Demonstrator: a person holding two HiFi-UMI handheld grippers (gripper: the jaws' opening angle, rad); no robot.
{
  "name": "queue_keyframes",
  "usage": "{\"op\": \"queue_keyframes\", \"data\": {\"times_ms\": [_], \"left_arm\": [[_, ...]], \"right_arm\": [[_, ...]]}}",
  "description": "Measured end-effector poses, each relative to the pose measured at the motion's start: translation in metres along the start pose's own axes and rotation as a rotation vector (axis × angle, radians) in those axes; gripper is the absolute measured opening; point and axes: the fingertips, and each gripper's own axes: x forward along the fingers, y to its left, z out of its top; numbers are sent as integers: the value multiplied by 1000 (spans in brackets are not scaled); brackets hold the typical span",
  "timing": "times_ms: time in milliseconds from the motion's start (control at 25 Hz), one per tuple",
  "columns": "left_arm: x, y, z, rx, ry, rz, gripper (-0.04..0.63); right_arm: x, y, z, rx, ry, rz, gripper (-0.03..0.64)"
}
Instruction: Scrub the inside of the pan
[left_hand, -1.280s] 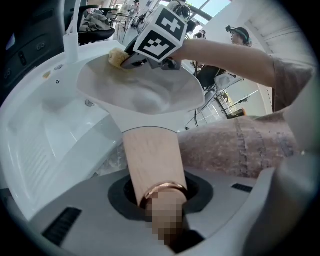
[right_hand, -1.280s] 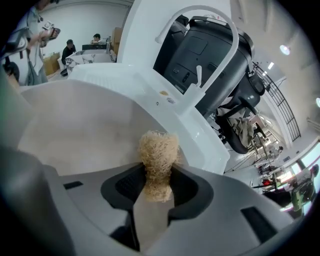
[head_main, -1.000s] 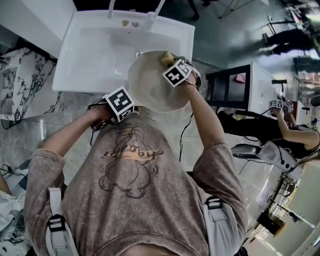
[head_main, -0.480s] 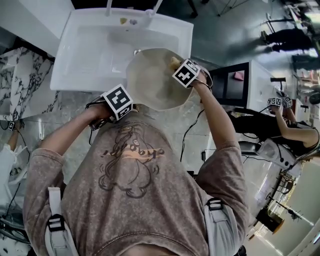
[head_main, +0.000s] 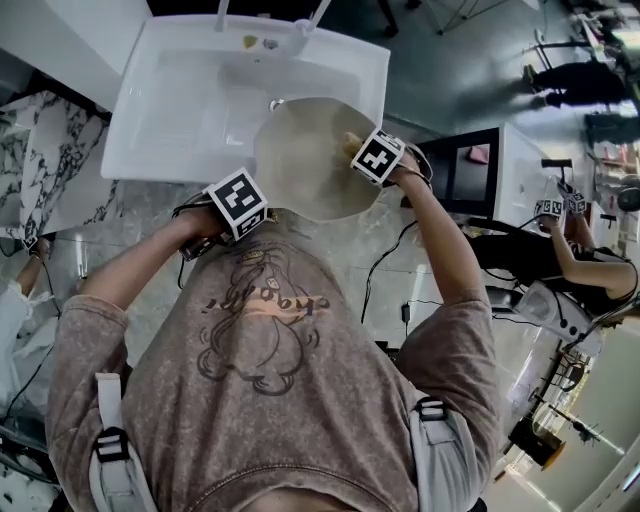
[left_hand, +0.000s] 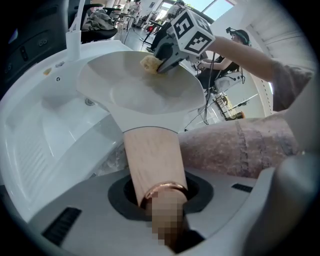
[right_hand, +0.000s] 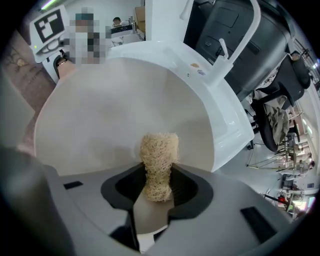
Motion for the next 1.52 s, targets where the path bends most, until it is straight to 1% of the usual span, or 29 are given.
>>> {"op": "queue_keyframes", "data": {"times_ms": [40, 120, 160, 240, 360, 440, 600, 720, 840, 1040, 1280, 1400, 1520], "left_arm": [[0, 0, 0, -2, -2, -3, 106], [0, 0, 1, -7, -6, -8, 106], [0, 1, 2, -9, -7, -9, 106], [-1, 1, 2, -9, -6, -6, 107], [-2, 2, 2, -3, -2, -1, 107], [-1, 2, 2, 3, 0, 1, 107], [-1, 3, 3, 13, 5, 3, 107], [-2, 3, 3, 18, 7, 2, 107], [-1, 4, 2, 23, 8, 2, 107], [-1, 4, 1, 37, 18, 5, 107], [-1, 3, 1, 36, 20, 2, 106], [0, 4, 0, 25, 19, -6, 106], [1, 7, -4, 24, 31, 0, 103]], "right_arm": [[0, 4, 1, -12, -1, 14, 156], [-1, 14, -4, -23, 32, 43, 156], [-1, 21, -2, -35, 24, 64, 156], [1, 36, 9, -69, -24, 113, 155], [-2, 55, 11, -100, -24, 171, 155], [-5, 68, 9, -109, -15, 222, 155], [-13, 96, 12, -121, -18, 351, 155], [-20, 115, 19, -131, -39, 430, 155], [-24, 131, 31, -134, -77, 482, 155], [-30, 155, 54, -141, -154, 538, 155], [-37, 168, 83, -151, -235, 568, 155], [-41, 168, 100, -132, -287, 572, 155], [-43, 167, 114, -119, -331, 551, 155]]}}
